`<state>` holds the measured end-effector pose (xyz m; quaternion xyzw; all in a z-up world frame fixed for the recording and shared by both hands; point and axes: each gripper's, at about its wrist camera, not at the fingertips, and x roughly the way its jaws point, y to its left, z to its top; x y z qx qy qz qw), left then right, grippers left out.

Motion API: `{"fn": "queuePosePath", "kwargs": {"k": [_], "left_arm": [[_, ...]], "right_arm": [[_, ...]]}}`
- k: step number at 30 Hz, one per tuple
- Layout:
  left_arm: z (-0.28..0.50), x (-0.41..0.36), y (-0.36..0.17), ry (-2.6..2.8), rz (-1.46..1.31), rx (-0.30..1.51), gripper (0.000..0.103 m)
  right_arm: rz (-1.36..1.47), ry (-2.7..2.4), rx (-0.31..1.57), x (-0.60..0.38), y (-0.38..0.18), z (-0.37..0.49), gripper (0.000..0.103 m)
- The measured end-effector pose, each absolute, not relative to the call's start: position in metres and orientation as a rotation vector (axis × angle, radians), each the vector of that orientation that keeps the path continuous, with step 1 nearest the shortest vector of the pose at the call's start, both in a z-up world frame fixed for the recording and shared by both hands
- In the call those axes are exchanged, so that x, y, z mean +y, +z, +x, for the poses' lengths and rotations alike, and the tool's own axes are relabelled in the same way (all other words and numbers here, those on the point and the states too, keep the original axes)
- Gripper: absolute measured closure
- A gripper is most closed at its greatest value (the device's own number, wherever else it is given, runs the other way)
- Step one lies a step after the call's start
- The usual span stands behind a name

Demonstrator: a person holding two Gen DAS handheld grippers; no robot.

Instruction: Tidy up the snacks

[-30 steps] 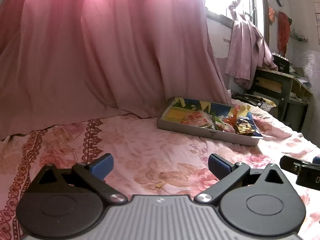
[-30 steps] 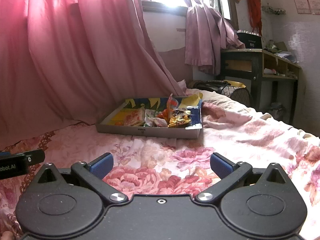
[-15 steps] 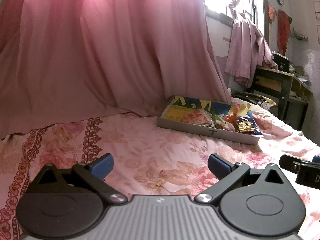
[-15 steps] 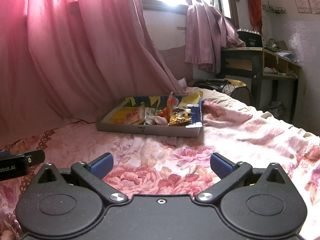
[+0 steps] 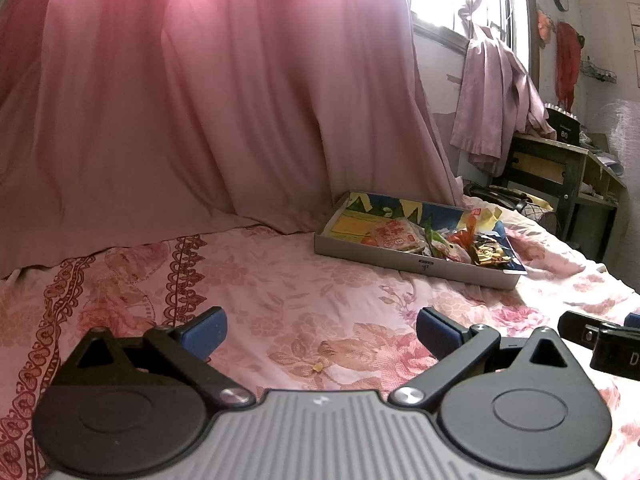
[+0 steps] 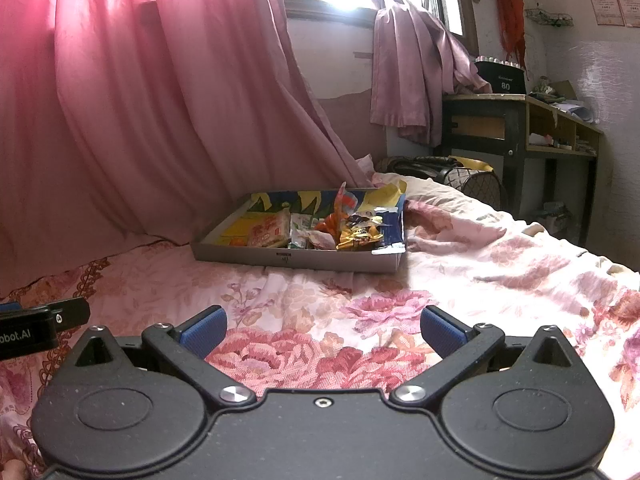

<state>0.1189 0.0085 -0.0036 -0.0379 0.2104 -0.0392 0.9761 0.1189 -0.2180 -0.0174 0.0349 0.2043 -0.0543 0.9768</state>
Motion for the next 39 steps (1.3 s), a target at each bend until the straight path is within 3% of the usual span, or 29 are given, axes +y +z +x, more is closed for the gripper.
{"fn": "queuePosePath", "kwargs": {"k": [39], "left_arm": [[0.1187,0.0082,-0.0029,-0.078,-0.076,0.429,0.0]], "right_arm": [[0.068,-0.106,0.422,-0.2177,-0.0203,0.1195,0.001]]}}
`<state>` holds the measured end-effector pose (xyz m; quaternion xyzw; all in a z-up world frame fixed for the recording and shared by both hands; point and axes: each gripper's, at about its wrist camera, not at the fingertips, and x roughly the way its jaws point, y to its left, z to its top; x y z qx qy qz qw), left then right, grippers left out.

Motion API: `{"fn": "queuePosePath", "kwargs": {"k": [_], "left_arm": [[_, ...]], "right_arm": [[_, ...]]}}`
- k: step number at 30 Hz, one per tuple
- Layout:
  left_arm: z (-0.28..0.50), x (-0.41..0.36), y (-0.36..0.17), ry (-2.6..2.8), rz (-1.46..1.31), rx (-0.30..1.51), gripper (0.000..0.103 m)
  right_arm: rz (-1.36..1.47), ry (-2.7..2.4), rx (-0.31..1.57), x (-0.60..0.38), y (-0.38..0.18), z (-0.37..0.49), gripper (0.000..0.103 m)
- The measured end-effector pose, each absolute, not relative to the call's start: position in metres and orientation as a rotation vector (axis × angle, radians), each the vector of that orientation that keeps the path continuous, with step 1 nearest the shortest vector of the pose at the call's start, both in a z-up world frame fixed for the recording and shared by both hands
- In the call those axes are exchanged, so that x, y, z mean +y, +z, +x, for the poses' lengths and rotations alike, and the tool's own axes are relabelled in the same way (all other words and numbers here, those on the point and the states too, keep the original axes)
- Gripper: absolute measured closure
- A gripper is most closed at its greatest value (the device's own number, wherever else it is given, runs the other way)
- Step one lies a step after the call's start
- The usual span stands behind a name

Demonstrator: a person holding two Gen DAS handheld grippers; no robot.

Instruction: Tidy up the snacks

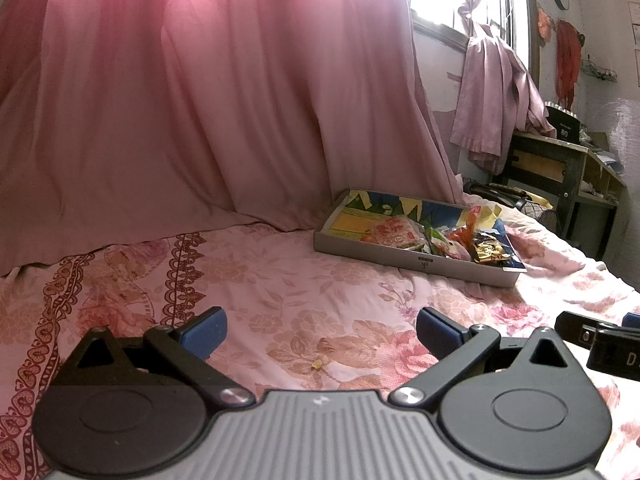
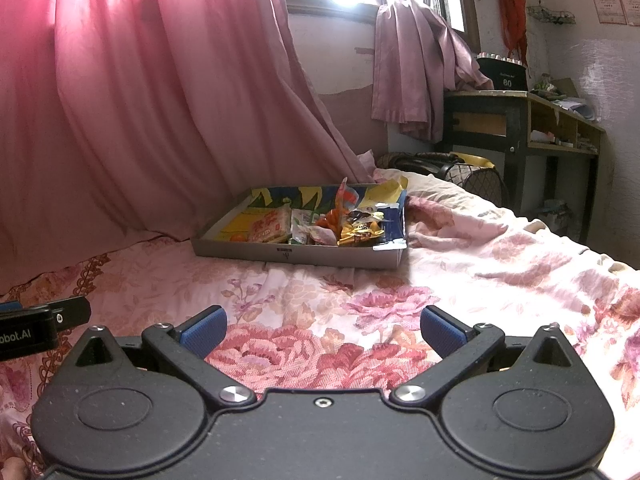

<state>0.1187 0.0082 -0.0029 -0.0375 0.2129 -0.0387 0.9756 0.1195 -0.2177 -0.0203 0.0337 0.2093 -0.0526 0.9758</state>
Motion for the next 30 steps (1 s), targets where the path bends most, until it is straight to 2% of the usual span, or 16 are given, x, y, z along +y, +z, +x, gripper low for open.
{"fn": "queuePosePath", "kwargs": {"k": [30], "left_arm": [[0.116,0.0041,-0.0036,-0.055,-0.067,0.443,0.0]], "right_arm": [[0.068,-0.107,0.424,-0.2176,-0.0195,0.1202,0.001]]}}
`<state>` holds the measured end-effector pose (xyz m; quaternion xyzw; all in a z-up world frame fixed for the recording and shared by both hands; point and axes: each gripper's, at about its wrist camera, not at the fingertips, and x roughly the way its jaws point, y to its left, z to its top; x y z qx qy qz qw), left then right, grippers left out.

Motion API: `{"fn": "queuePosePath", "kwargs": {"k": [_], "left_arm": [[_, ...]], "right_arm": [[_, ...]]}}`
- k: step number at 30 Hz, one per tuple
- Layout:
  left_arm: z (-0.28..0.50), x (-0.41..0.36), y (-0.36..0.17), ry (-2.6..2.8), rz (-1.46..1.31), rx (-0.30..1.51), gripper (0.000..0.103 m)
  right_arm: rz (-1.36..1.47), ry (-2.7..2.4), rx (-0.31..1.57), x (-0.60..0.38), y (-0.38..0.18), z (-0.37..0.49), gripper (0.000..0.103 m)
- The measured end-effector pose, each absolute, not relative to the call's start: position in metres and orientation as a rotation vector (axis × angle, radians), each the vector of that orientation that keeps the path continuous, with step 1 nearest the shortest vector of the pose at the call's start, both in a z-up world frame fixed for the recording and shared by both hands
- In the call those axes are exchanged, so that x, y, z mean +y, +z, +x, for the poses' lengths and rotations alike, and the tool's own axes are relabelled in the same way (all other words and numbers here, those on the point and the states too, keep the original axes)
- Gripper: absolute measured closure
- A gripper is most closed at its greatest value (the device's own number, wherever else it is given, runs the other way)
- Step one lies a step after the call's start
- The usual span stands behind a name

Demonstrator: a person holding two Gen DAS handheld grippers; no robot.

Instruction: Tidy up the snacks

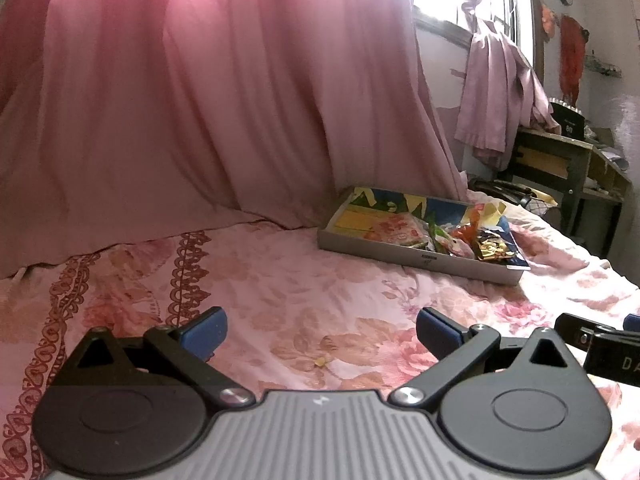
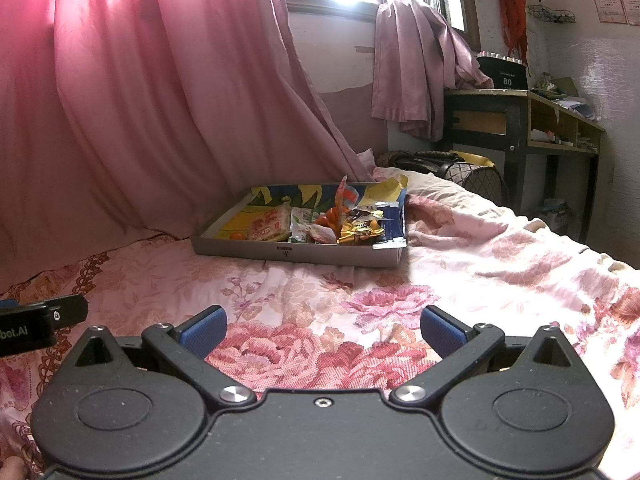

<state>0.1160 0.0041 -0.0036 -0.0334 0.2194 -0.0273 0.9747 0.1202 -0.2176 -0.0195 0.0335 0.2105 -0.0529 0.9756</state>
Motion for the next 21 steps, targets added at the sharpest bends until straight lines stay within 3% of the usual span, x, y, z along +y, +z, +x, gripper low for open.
{"fn": "queuePosePath", "kwargs": {"k": [21], "left_arm": [[0.118,0.0047,-0.0039,-0.049,-0.055,0.447,0.0]], "right_arm": [[0.067,-0.107,0.426,-0.2175,-0.02,0.1205,0.001]]}}
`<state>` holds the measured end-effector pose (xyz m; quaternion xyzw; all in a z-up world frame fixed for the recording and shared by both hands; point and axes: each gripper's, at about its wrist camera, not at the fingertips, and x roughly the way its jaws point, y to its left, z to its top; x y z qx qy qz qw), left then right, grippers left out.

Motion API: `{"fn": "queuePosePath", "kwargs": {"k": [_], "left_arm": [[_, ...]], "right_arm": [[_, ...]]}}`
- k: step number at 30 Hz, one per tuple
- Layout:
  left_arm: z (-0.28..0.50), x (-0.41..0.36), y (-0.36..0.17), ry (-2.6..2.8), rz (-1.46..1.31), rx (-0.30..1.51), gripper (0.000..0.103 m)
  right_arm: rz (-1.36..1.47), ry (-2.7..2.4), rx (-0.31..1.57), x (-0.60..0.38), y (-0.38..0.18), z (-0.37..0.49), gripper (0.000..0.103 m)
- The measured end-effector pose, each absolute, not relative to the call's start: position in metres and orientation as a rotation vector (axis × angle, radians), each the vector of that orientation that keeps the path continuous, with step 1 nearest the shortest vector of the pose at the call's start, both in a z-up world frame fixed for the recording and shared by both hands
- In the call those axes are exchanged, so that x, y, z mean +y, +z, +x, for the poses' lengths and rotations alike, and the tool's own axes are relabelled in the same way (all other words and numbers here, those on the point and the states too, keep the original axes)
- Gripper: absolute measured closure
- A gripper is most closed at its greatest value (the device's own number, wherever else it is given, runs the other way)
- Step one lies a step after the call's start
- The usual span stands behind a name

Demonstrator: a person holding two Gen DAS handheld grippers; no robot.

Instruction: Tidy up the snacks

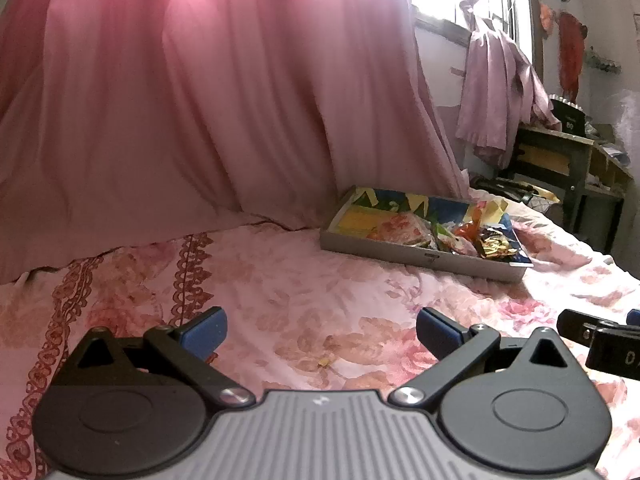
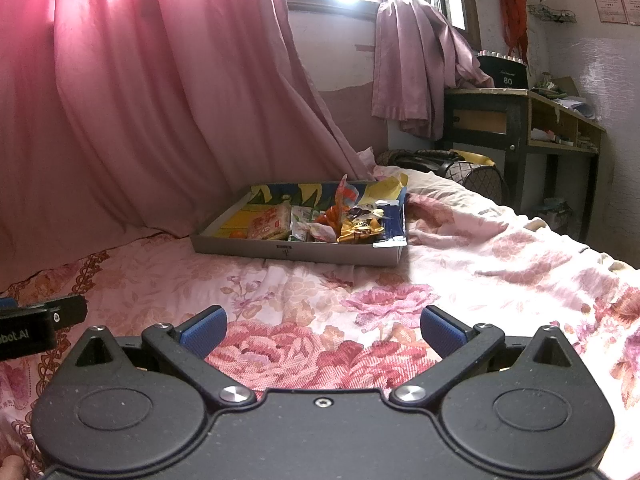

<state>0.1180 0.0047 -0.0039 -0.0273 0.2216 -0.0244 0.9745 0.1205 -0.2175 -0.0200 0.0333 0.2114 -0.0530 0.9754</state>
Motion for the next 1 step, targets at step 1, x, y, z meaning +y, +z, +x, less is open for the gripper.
{"fn": "queuePosePath", "kwargs": {"k": [1], "left_arm": [[0.1184,0.005,-0.0042,-0.046,-0.055,0.451,0.0]], "right_arm": [[0.067,-0.107,0.427,-0.2175,-0.0204,0.1199,0.001]]}}
